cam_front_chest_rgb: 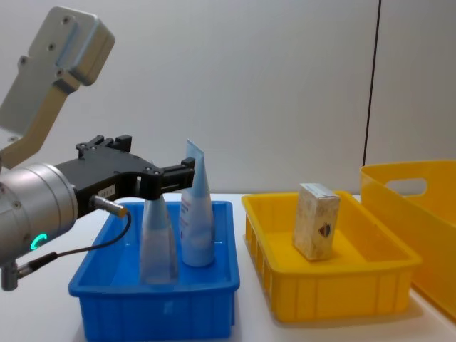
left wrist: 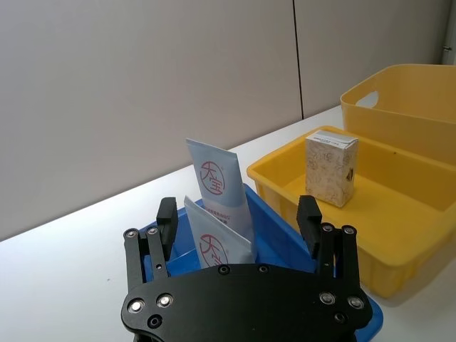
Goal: Bimanual collaborative sorting of washing and personal care products
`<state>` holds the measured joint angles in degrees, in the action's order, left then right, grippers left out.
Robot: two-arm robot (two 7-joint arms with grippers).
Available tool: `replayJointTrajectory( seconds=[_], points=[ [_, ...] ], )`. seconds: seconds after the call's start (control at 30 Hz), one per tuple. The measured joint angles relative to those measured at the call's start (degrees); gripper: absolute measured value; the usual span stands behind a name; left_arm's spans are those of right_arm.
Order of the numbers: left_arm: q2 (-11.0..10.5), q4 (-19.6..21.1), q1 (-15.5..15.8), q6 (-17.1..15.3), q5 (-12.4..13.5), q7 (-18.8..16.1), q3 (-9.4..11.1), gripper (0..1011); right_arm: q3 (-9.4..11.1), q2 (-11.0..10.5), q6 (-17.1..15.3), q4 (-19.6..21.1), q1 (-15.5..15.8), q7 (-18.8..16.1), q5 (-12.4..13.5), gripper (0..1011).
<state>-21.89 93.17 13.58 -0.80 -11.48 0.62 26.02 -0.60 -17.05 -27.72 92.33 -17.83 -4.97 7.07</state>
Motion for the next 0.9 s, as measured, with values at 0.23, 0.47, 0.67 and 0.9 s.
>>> replayJointTrajectory(
  seconds=[0.23, 0.47, 0.67, 0.9],
  points=[
    [0.0, 0.0, 0.0, 0.0, 0.0, 0.0, 0.0, 1001, 0.0, 0.0, 0.01, 0.0, -0.01, 0.0, 0.0, 483],
    [0.0, 0.0, 0.0, 0.0, 0.0, 0.0, 0.0, 1001, 0.0, 0.0, 0.01, 0.0, -0.01, 0.0, 0.0, 215],
    [0.0, 0.0, 0.0, 0.0, 0.0, 0.0, 0.0, 1001, 0.0, 0.0, 0.0, 0.0, -0.01, 0.0, 0.0, 71],
    [0.0, 0.0, 0.0, 0.0, 0.0, 0.0, 0.0, 1001, 0.0, 0.0, 0.0, 0.0, -0.01, 0.0, 0.0, 0]
  ],
)
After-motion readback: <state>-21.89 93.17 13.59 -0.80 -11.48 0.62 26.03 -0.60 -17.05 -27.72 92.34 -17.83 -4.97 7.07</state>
